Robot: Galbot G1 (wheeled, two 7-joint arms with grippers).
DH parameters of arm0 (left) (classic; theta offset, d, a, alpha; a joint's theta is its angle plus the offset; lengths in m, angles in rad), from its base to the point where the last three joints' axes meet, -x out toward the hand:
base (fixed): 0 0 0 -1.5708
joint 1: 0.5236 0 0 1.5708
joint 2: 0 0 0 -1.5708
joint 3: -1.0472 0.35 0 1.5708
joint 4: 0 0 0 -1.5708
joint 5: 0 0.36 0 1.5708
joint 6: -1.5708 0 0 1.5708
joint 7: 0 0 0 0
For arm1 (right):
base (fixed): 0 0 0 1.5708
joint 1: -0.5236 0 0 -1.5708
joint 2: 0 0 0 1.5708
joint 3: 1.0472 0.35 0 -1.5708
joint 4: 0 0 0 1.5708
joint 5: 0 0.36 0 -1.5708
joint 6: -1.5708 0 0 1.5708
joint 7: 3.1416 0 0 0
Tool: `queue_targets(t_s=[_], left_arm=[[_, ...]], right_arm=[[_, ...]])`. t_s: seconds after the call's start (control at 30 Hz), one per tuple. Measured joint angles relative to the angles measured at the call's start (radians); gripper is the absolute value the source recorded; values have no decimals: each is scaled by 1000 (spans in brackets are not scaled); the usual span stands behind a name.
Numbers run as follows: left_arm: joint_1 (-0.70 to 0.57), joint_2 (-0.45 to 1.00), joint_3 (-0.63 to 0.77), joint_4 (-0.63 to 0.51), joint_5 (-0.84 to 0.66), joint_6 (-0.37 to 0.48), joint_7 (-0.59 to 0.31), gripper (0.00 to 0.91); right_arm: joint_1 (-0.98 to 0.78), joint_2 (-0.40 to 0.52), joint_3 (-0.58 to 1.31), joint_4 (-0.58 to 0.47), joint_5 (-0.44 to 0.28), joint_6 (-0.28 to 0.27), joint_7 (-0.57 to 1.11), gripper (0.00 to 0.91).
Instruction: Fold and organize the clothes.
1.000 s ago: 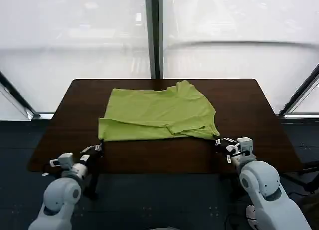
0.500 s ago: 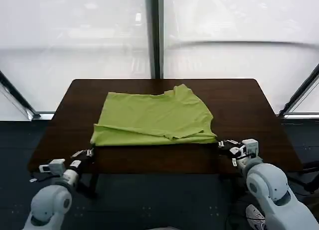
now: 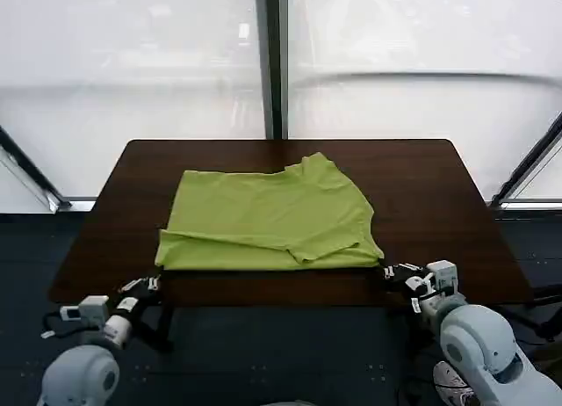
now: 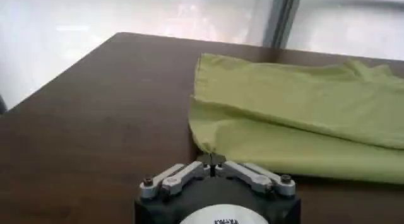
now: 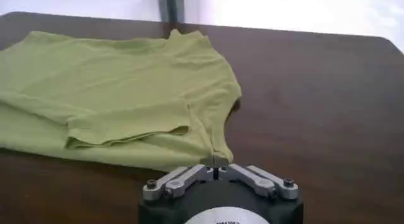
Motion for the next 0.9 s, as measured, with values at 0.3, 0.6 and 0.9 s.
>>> queue_targets(t_s=[0.3, 0.6, 0.9], left_arm=[[-146, -23, 83, 222, 80, -29, 67, 800], [-204, -46, 100, 346, 117, -33, 85, 566], [-178, -48, 97, 332, 114, -20, 83, 166]], right_arm=[[57, 45, -45, -96, -55, 0, -61, 790], [68, 61, -48, -146, -73, 0, -77, 761], [66, 59, -44, -150, -79, 1, -87, 634]])
